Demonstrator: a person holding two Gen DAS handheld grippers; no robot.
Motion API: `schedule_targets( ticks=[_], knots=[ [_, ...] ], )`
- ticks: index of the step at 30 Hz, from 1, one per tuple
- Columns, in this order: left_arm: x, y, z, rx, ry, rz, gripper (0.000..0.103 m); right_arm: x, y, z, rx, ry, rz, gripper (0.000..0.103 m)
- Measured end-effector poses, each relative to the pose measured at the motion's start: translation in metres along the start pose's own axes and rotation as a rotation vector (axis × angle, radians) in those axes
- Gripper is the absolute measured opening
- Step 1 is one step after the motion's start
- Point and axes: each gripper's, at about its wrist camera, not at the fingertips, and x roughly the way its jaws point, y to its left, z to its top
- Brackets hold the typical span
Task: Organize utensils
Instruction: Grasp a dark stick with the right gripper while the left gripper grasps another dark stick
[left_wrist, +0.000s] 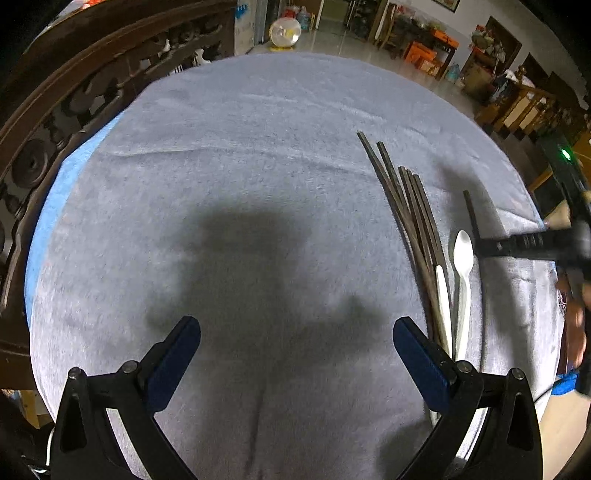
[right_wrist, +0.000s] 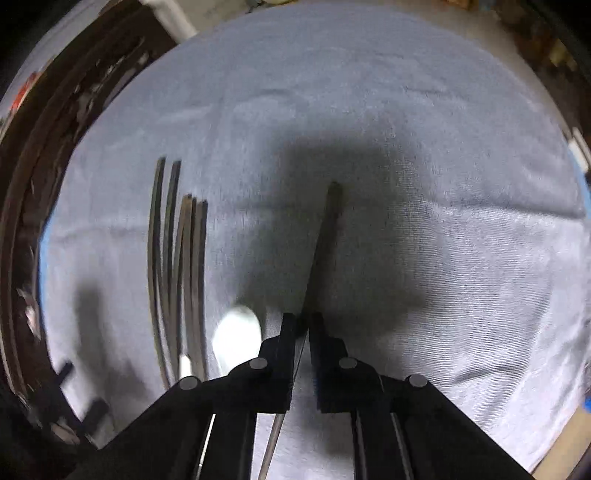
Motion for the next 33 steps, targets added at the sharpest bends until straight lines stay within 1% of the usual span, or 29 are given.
schedule_targets(
  ticks=[3, 4, 6, 8, 10, 11, 12, 13, 14, 15, 16, 17, 18, 19, 20, 21, 22, 23, 24, 25, 26, 28, 29, 30, 31, 33],
  knots=[
    [0.007, -0.010, 0.020, -0.028, 0.061, -0.015, 0.103, -0.003, -0.008, -0.018, -0.060, 0.022, -0.060, 0.008],
    [0.009, -0.013, 0.027, -0.044, 0.080, -0.028, 0.103, -0.003, -0.011, -0.025, -0.073, 0.032, -0.066, 0.008],
    [0.015, -0.022, 0.045, -0.074, 0.116, -0.043, 0.103, -0.004, -0.017, -0.036, -0.078, 0.036, -0.068, 0.008],
    [0.025, -0.032, 0.065, -0.095, 0.162, -0.055, 0.101, -0.005, -0.024, -0.045, -0.067, 0.033, -0.046, 0.008],
    [0.035, -0.040, 0.080, -0.117, 0.213, -0.051, 0.091, -0.005, -0.029, -0.050, -0.054, 0.022, -0.021, 0.008],
    [0.042, -0.044, 0.087, -0.127, 0.243, -0.049, 0.090, -0.005, -0.031, -0.051, -0.047, 0.019, -0.011, 0.008],
    [0.048, -0.047, 0.092, -0.131, 0.267, -0.049, 0.086, -0.002, -0.035, -0.054, -0.042, 0.016, -0.003, 0.008],
    [0.052, -0.050, 0.097, -0.133, 0.281, -0.044, 0.082, -0.002, -0.036, -0.055, -0.043, 0.014, 0.002, 0.008],
    [0.056, -0.052, 0.102, -0.137, 0.291, -0.031, 0.080, -0.002, -0.038, -0.056, -0.045, 0.012, 0.005, 0.008],
    [0.061, -0.053, 0.106, -0.141, 0.305, -0.016, 0.074, -0.001, -0.039, -0.058, -0.047, 0.010, 0.010, 0.008],
    [0.066, -0.053, 0.109, -0.151, 0.324, -0.009, 0.065, -0.002, -0.041, -0.059, -0.047, 0.009, 0.015, 0.008],
    [0.070, -0.054, 0.111, -0.158, 0.336, -0.007, 0.061, -0.001, -0.043, -0.060, -0.046, 0.008, 0.023, 0.008],
    [0.073, -0.054, 0.113, -0.161, 0.350, -0.001, 0.054, -0.003, -0.045, -0.061, -0.045, 0.007, 0.028, 0.008],
    [0.076, -0.056, 0.115, -0.158, 0.360, 0.008, 0.053, -0.002, -0.047, -0.063, -0.046, 0.005, 0.036, 0.008],
    [0.076, -0.058, 0.117, -0.147, 0.353, 0.018, 0.053, -0.006, -0.050, -0.055, -0.045, 0.006, 0.038, 0.008],
    [0.078, -0.059, 0.120, -0.146, 0.356, 0.016, 0.052, -0.006, -0.051, -0.055, -0.046, 0.005, 0.042, 0.008],
    [0.081, -0.061, 0.122, -0.145, 0.360, 0.022, 0.049, -0.006, -0.053, -0.055, -0.045, 0.002, 0.048, 0.008],
    [0.080, -0.063, 0.123, -0.137, 0.360, 0.038, 0.047, -0.009, -0.053, -0.054, -0.044, 0.002, 0.051, 0.008],
    [0.081, -0.064, 0.124, -0.128, 0.363, 0.050, 0.042, -0.009, -0.054, -0.054, -0.044, 0.001, 0.055, 0.009],
    [0.084, -0.066, 0.127, -0.116, 0.366, 0.065, 0.033, -0.009, -0.054, -0.054, -0.043, 0.001, 0.058, 0.009],
    [0.085, -0.067, 0.129, -0.104, 0.371, 0.080, 0.030, -0.010, -0.056, -0.054, -0.042, 0.002, 0.063, 0.010],
    [0.091, -0.067, 0.135, -0.080, 0.392, 0.097, 0.019, -0.008, -0.057, -0.053, -0.040, 0.004, 0.067, 0.010],
    [0.093, -0.067, 0.140, -0.063, 0.403, 0.104, 0.016, -0.008, -0.057, -0.053, -0.040, 0.006, 0.068, 0.010],
    [0.096, -0.068, 0.142, -0.041, 0.414, 0.110, 0.009, -0.008, -0.056, -0.051, -0.041, 0.007, 0.068, 0.010],
    [0.097, -0.067, 0.143, -0.013, 0.425, 0.109, 0.007, -0.008, -0.057, -0.051, -0.041, 0.008, 0.069, 0.010],
    [0.097, -0.063, 0.141, 0.049, 0.455, 0.103, 0.006, -0.008, -0.056, -0.050, -0.041, 0.012, 0.069, 0.010]
  ],
)
